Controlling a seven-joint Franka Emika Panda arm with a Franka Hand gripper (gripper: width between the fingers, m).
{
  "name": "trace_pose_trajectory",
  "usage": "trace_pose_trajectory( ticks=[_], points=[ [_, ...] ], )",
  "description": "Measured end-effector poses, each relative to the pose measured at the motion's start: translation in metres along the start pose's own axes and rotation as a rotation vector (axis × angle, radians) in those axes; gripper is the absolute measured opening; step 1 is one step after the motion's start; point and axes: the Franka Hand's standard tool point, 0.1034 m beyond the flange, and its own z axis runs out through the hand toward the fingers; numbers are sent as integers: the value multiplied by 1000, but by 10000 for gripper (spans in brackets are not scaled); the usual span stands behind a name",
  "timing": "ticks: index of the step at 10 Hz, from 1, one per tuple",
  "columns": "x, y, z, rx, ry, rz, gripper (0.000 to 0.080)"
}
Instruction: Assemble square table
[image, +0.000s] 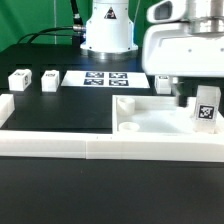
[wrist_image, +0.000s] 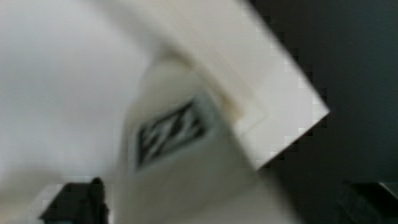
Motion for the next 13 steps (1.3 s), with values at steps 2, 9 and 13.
trace_pose_trajectory(
  ticks=[2,9,13],
  points=[
    [2,1,0,5,3,-109,649],
    [12,-4,-9,4,-173,-130,649],
    [9,-5,-8,2,-177,-121,649]
  ],
)
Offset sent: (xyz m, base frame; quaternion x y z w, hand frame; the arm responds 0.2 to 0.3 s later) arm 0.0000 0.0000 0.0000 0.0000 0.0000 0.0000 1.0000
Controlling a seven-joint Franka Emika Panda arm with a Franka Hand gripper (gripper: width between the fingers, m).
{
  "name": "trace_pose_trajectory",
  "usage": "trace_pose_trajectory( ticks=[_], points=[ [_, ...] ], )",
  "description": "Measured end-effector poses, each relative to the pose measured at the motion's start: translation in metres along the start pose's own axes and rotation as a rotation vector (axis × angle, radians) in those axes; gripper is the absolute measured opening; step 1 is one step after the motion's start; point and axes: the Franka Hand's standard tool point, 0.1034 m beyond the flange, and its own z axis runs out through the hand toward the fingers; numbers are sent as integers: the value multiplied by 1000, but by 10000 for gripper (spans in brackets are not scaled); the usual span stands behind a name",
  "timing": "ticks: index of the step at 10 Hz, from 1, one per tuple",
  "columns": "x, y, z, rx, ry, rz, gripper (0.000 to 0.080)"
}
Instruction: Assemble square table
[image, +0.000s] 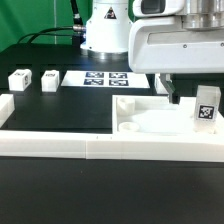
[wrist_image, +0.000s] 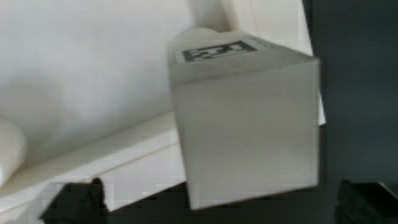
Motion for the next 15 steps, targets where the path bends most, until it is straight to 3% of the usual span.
trace_pose_trajectory(
  ticks=[2,3,4,6,10,11,12,13,15],
  points=[
    [0,0,0,0,0,0,649],
    [-5,-1,1,-15,-21,-30,649],
    [-17,-6,1,-49,-68,-91,649],
    [-28,-12,4,-66,-102,-86,649],
    [-31,-8,10,-67,-91,-75,628],
    [-31,-8,10,-67,-91,-74,499],
    [-31,-8,10,-70,-89,-8,499],
    [-31,-7,10,-75,-87,74,325],
    [-31,-7,10,-80,-81,231,292]
  ],
)
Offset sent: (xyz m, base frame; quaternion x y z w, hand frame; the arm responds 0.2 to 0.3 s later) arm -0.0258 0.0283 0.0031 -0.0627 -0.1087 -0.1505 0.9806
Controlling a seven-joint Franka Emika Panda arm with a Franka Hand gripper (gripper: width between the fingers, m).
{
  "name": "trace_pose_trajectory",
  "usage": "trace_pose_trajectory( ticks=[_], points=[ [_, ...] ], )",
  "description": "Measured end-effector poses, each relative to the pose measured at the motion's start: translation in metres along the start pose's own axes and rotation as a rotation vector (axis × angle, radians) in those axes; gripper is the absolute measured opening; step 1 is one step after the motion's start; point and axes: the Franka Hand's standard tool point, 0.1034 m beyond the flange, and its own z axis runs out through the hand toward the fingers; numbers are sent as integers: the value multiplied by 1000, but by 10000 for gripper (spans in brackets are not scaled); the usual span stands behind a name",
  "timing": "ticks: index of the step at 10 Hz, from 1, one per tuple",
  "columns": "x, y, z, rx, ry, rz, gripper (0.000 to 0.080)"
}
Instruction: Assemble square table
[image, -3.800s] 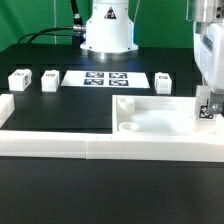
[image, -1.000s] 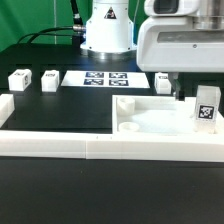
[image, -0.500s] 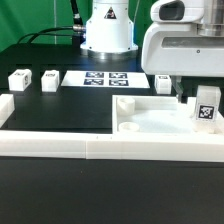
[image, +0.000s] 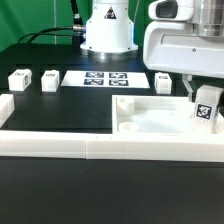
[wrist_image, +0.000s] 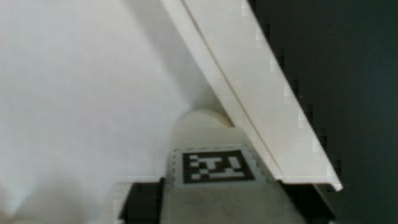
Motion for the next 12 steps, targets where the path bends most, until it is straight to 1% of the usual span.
trace_pose_trajectory(
  ticks=[4,6,8,9,10,11,12],
  points=[
    [1,-3,0,1,2,456,292],
    [5,-3,1,16,-5,714,292],
    [5,-4,1,17,-4,910,292],
    [5,-4,1,23,-7,983,292],
    [6,-5,1,37,-12,1135,292],
    [6,-5,1,58,-14,1231,292],
    [7,-5,1,67,-12,1301,292]
  ],
)
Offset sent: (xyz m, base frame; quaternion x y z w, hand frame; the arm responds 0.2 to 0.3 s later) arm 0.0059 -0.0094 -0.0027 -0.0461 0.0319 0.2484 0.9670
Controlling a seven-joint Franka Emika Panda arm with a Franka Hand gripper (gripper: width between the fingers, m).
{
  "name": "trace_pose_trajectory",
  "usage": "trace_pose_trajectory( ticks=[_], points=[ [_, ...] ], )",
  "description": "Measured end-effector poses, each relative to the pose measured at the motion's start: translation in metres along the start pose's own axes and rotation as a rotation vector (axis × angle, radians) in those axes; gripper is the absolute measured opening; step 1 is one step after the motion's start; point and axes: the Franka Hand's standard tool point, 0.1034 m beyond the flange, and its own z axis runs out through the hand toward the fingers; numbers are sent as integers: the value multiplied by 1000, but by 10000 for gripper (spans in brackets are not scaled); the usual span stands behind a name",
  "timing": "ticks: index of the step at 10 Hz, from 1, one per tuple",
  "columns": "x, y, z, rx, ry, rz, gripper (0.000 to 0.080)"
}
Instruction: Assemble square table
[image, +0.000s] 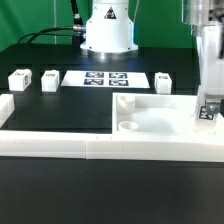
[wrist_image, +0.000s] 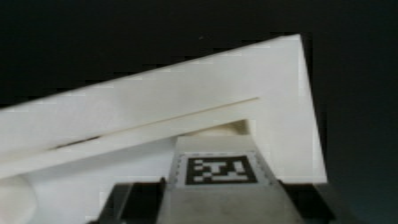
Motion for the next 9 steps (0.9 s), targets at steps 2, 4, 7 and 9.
trace_pose_trajectory(
  ticks=[2,4,7,9],
  points=[
    [0,1,0,25,-18,64,292],
    [1,0,0,27,-15,74,293],
    [1,1,0,28,-14,28,293],
    [0,-1,1,60,-16,-95,558]
  ],
)
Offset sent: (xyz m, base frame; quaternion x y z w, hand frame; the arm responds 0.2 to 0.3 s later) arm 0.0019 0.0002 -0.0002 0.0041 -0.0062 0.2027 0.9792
